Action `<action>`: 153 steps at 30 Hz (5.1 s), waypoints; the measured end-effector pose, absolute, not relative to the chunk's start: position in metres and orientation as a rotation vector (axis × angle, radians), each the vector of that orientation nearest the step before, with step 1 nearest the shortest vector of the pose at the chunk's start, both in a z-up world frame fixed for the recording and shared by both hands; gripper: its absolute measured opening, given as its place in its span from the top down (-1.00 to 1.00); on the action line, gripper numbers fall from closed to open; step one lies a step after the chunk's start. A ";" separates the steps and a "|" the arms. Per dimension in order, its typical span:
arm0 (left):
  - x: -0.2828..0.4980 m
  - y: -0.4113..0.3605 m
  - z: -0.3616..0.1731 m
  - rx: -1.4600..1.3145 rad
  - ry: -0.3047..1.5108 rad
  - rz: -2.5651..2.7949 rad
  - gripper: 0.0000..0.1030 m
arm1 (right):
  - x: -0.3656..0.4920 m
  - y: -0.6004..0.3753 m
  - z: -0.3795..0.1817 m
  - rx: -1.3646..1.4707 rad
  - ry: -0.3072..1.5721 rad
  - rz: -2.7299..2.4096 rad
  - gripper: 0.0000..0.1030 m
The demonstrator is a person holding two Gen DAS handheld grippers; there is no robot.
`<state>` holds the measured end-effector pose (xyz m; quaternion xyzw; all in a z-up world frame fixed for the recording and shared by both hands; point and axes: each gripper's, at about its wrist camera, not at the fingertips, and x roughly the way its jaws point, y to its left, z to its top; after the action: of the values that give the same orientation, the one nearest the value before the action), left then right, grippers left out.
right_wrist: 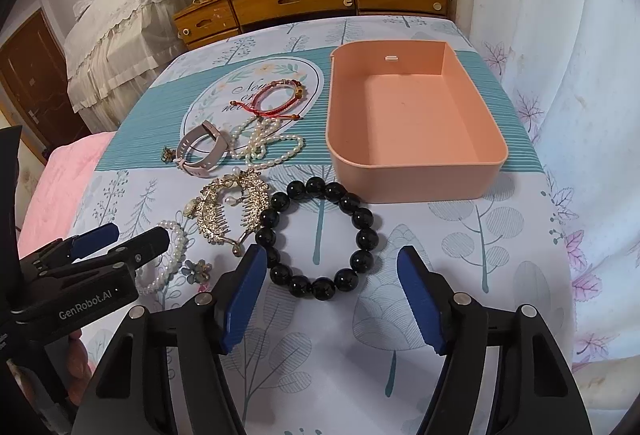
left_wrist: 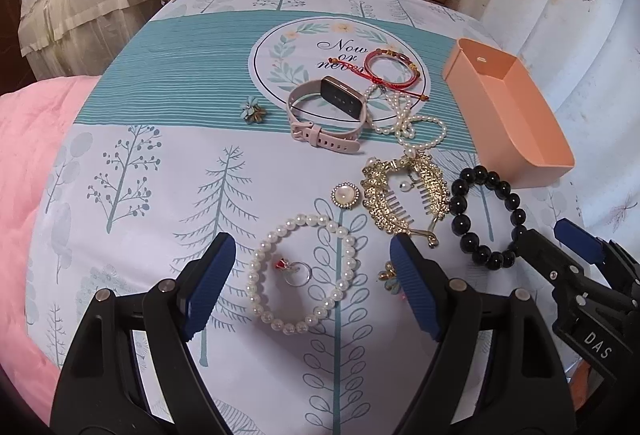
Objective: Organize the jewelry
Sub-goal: 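Move the left tool toward the pearl bracelet and the right toward the black bead bracelet, then close the left tool on the white pearl bracelet while the right closes on the black bead bracelet, then carry both bracelets into the peach box and open both tools, then lift both open tools out of the peach box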
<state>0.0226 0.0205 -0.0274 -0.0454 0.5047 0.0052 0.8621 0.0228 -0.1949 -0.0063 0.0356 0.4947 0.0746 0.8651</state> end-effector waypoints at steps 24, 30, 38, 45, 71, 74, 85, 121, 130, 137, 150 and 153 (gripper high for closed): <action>0.047 0.084 -0.035 -0.127 1.163 -0.022 -0.51 | 0.079 -0.202 -0.035 0.012 1.195 0.169 0.16; 0.055 0.097 -0.038 -0.111 1.219 -0.055 -0.51 | 0.098 -0.183 -0.050 -0.096 1.231 0.178 0.22; 0.045 0.083 -0.042 0.031 1.276 -0.173 -0.41 | 0.114 -0.160 -0.056 -0.205 1.244 0.215 0.65; 0.053 0.073 -0.057 0.106 1.332 -0.191 0.01 | 0.106 -0.160 -0.053 -0.183 1.251 0.258 0.71; 0.132 0.038 -0.060 0.192 1.510 -0.315 0.90 | 0.099 -0.190 -0.044 0.060 1.323 0.322 0.71; 0.121 0.047 -0.055 0.155 1.499 -0.288 0.90 | 0.096 -0.190 -0.038 0.058 1.303 0.327 0.71; 0.095 0.056 0.046 0.050 1.254 -0.266 0.90 | 0.073 -0.193 0.028 0.077 1.168 0.374 0.71; 0.226 -0.175 0.022 0.051 1.068 -0.458 0.90 | 0.162 -0.284 0.011 0.090 1.013 0.067 0.65; 0.224 -0.176 -0.001 0.118 1.136 -0.443 0.49 | 0.133 -0.283 0.035 0.078 0.920 0.067 0.18; 0.203 -0.157 0.018 0.082 1.065 -0.421 0.00 | 0.109 -0.277 0.046 0.078 0.918 0.074 0.17; 0.135 -0.102 0.049 0.048 0.911 -0.281 0.00 | 0.063 -0.255 0.050 0.078 0.922 0.095 0.17; 0.117 -0.085 0.049 0.034 0.909 -0.236 0.00 | 0.055 -0.250 0.053 0.081 0.923 0.101 0.17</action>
<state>0.1173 -0.0848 0.0488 0.0162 0.4381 -0.1138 0.8915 0.0551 -0.2505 0.0532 0.0390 0.4451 0.0489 0.8933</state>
